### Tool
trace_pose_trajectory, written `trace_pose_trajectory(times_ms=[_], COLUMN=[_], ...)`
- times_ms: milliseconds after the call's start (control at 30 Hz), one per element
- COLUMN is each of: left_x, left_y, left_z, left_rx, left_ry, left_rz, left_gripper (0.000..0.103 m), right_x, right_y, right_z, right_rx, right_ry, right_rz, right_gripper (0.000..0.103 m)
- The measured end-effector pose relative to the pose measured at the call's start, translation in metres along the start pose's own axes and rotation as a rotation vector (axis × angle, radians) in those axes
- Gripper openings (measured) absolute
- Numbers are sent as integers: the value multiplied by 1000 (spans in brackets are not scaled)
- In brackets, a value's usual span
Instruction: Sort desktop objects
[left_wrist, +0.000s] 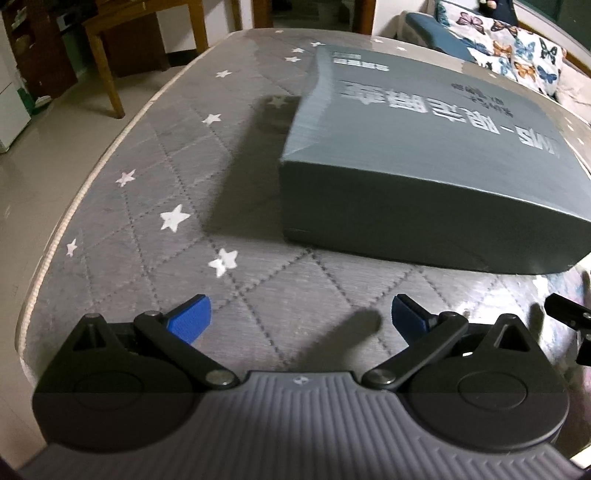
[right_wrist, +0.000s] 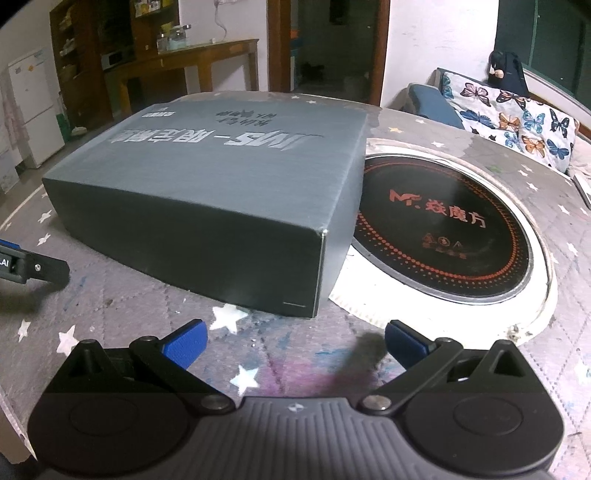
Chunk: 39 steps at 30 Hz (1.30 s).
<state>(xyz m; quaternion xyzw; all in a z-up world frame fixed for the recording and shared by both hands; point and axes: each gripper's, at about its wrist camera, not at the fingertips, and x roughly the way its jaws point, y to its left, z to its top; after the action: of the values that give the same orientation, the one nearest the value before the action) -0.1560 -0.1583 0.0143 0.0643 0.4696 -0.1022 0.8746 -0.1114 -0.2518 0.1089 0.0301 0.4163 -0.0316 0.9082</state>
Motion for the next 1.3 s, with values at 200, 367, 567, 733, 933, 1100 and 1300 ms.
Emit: trace_pose_trajectory(times_ms=[200,367,567,733,933,1100,1300], left_x=[-1,12,17,21,25,30,36], left_y=[42,81,98,115,138,157,176], left_z=[14,41,48,52,52,55,57], left_rx=[-3,-20,-47,-71,-126,-182,-240], left_ry=[-8,-10,-21,-50,-84,-121,-157], left_rz=[2,11,23,48,102,157,193], left_gripper=[103,103,103,103,103,103,103], right_x=[0,-1,-2,-4,-9,-16,-22], right_y=[-2,-6,-13,-21,-42,-69,-111], right_z=[0,0,-1,-3,-5,-8,-9], right_rx=[10,21,42,61,101,153,225], right_ry=[-1,-6,-9,-21,-48,-85,-124], right_rz=[-6,-13,-23,-36,-70,-116,-204], right_gripper=[103,103,103,103,103,103,103])
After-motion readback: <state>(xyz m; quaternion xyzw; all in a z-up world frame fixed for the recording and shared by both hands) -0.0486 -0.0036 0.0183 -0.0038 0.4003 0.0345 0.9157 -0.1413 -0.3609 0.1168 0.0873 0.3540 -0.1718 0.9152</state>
